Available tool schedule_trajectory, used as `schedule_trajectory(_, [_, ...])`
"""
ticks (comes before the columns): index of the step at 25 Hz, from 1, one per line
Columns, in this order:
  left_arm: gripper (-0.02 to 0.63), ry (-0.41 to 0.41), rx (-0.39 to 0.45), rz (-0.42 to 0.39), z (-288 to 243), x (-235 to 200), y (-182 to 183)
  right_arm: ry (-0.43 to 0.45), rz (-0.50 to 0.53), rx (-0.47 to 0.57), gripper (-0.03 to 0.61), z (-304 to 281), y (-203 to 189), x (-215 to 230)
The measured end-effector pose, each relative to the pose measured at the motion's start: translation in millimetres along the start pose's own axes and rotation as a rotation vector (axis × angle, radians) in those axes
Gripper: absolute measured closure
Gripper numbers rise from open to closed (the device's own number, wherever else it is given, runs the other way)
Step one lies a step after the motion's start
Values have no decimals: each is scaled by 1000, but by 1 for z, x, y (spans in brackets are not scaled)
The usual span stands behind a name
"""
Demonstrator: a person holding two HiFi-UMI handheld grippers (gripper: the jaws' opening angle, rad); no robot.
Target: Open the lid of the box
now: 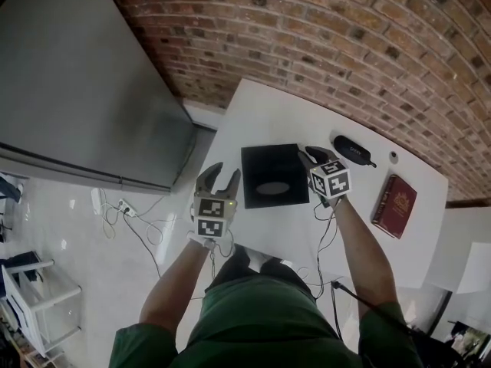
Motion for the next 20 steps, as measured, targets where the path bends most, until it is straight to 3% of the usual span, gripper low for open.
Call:
schedule_trajectory(11, [439,19,74,-6,1,-4,50,-55,-26,193,535,68,41,13])
schedule_trajectory(20, [463,21,230,-32,27,12,107,-104,-97,403,574,131,77,8])
Point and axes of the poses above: the fingertips, and each gripper's own axes: z backward along the fingers, x to its right, y out of its top, the point moved 5 cm from there along z, backward along the fingers, and after that the axes turned 5 degrees about -y, right-handed, at the moved point
